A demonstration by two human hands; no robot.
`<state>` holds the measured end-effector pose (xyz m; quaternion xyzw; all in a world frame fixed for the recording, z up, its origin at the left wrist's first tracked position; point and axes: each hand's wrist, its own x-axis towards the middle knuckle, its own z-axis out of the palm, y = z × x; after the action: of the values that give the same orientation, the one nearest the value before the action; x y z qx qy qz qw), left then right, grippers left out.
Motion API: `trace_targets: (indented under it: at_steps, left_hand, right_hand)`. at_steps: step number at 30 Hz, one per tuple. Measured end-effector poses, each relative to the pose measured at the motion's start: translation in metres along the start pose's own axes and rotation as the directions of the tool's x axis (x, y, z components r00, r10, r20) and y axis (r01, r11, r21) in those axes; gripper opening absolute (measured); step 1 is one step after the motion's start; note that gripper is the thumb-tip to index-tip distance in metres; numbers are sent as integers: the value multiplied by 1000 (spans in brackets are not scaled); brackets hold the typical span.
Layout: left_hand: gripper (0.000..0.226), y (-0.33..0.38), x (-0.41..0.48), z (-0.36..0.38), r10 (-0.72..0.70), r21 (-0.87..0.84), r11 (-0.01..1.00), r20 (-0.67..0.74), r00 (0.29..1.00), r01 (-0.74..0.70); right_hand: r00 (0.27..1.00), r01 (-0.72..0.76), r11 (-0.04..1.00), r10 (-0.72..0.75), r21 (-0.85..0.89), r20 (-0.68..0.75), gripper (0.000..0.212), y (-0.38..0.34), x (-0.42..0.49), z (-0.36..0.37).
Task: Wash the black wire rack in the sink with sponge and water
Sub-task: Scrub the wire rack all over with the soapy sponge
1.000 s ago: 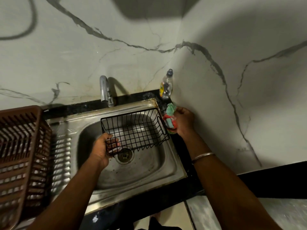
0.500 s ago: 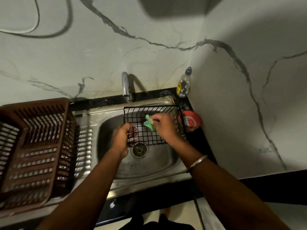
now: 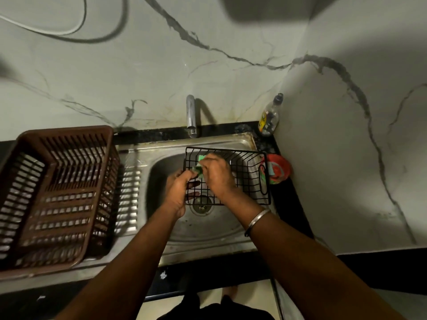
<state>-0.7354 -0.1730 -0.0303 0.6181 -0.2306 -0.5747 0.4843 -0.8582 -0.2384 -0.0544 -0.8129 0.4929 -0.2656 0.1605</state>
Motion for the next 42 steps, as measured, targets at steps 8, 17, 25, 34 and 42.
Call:
trace_targets:
  at_steps: [8, 17, 25, 34, 42]
  left_hand:
    - [39, 4, 2, 3, 20, 0, 1000, 20, 1000, -20]
    - [23, 5, 6, -4, 10, -29, 1000, 37, 999, -9]
    - [29, 2, 12, -13, 33, -38, 999, 55, 998, -31]
    - [52, 2, 16, -16, 28, -80, 997, 72, 997, -23]
    - [57, 6, 20, -17, 43, -97, 995, 117, 992, -31]
  right_hand:
    - [998, -10, 996, 15, 89, -58, 29, -9, 9, -1]
    - [994, 107, 992, -109, 66, 19, 16, -10, 10, -5]
    - [996, 74, 996, -76, 44, 39, 13, -6, 5, -8]
    - [976, 134, 990, -141, 52, 166, 9, -8, 7, -6]
    - [953, 197, 979, -202, 44, 226, 8, -11, 6, -3]
